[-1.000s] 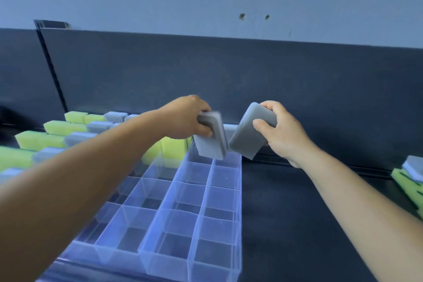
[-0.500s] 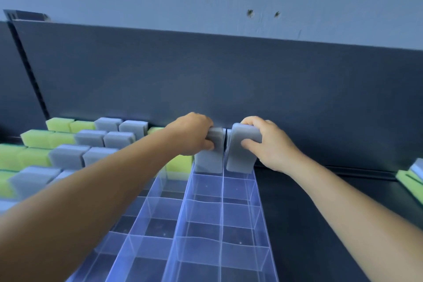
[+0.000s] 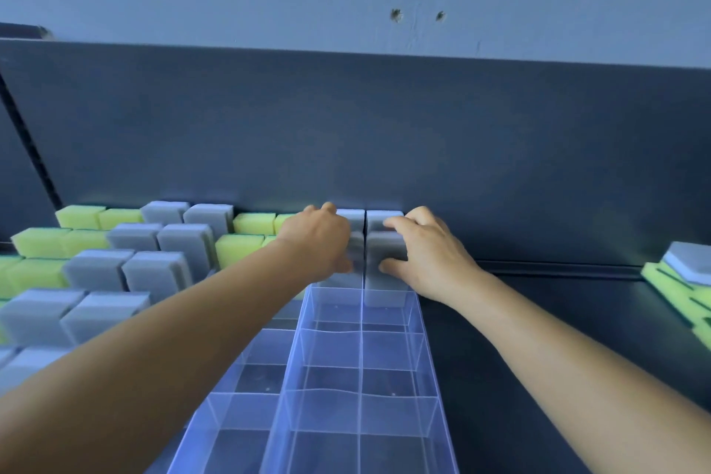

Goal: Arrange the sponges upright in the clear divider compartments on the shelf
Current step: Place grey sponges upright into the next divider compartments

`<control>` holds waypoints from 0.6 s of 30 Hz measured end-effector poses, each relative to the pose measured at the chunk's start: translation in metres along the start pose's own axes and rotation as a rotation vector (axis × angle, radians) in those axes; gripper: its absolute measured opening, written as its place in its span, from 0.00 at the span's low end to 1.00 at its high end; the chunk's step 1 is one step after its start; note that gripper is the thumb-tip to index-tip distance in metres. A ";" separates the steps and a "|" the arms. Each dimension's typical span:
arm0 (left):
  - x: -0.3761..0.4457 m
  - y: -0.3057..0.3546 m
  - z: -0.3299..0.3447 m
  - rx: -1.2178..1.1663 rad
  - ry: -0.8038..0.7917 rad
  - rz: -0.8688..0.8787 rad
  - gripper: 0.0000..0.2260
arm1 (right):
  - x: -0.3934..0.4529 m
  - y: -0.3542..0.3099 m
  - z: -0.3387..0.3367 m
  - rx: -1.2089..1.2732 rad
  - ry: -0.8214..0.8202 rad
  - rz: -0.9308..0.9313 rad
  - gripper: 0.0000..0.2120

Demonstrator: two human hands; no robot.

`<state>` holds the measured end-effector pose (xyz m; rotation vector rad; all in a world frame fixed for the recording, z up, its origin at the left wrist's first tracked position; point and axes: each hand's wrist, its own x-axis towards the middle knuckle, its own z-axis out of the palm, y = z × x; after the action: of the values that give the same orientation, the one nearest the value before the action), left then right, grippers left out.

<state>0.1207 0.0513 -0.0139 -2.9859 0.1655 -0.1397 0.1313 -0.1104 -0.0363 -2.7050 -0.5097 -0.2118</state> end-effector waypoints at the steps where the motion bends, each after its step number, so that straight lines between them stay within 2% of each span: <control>1: -0.003 0.002 -0.003 0.017 0.012 0.001 0.21 | -0.004 0.000 -0.003 -0.007 0.007 -0.003 0.27; 8: -0.022 0.044 -0.026 -0.056 0.165 0.114 0.24 | -0.049 0.026 -0.038 -0.114 0.035 0.008 0.34; 11: -0.026 0.076 -0.031 -0.090 0.169 0.159 0.27 | -0.076 0.047 -0.055 -0.155 0.038 0.046 0.35; 18: -0.035 0.162 -0.041 -0.167 0.181 0.281 0.26 | -0.140 0.101 -0.094 -0.253 0.082 0.160 0.34</control>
<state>0.0656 -0.1094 -0.0014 -3.0685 0.6423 -0.3803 0.0335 -0.2792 -0.0144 -2.9494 -0.2557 -0.3634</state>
